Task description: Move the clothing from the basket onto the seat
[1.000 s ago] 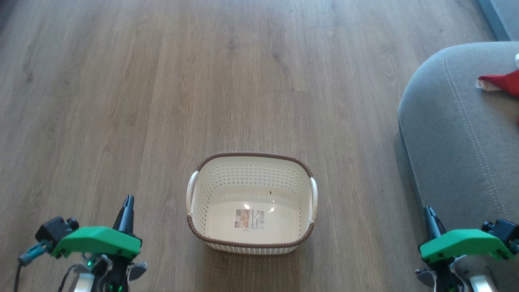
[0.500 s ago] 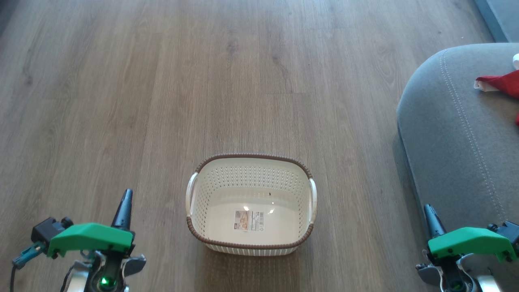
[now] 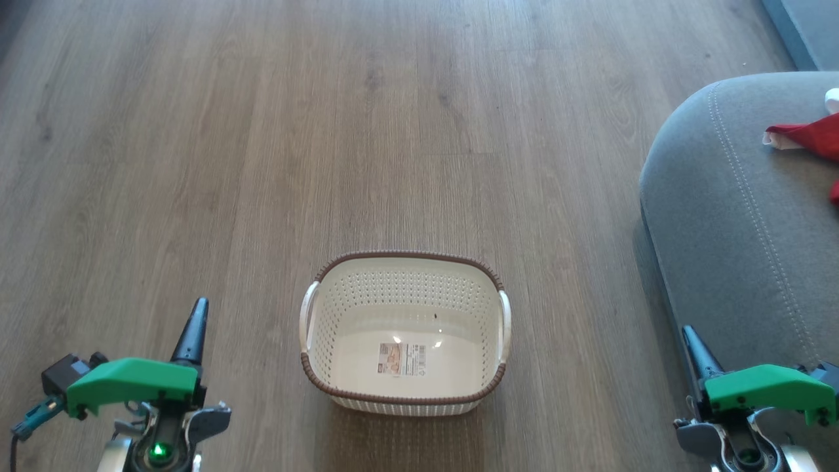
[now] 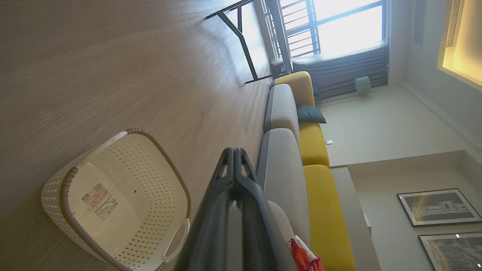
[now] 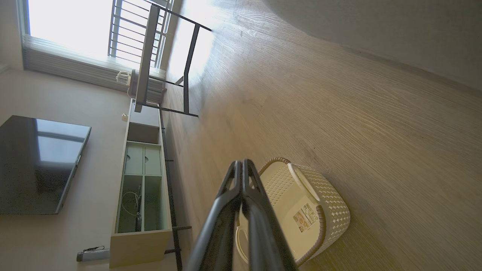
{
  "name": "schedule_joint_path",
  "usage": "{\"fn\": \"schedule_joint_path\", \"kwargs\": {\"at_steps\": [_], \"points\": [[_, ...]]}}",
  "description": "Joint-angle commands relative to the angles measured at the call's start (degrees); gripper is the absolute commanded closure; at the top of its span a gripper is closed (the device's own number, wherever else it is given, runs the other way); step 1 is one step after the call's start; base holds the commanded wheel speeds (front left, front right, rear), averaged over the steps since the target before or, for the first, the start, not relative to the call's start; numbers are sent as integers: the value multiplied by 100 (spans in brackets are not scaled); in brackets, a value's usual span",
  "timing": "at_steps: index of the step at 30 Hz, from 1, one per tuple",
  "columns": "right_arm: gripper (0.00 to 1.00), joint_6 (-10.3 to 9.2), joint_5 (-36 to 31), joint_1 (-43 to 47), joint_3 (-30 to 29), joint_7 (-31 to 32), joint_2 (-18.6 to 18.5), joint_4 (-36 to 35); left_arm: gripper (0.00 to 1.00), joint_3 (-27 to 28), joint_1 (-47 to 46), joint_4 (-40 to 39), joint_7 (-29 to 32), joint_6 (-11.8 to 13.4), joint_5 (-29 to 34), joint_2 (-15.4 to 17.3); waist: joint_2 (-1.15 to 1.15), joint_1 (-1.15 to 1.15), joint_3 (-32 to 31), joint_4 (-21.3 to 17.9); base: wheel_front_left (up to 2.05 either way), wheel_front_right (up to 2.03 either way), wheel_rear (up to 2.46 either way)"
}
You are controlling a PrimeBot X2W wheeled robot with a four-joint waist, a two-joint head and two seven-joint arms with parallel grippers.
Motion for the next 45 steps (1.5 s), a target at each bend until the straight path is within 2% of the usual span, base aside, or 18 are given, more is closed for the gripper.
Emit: {"fn": "schedule_joint_path", "kwargs": {"at_steps": [1, 30, 45], "points": [[100, 31, 172, -327, 49, 43, -25, -230, 100, 204, -127, -251, 35, -72, -142, 15, 0, 0, -3, -2, 0, 0, 0], [100, 40, 2043, -379, -105, 504, -4, -484, 100, 631, -71, -705, 497, -138, -1652, -162, 0, 0, -79, -37, 0, 0, 0], [100, 40, 2045, -379, -105, 504, -4, -484, 100, 631, -71, -706, 497, -138, -1654, -162, 0, 0, -79, -37, 0, 0, 0]]}}
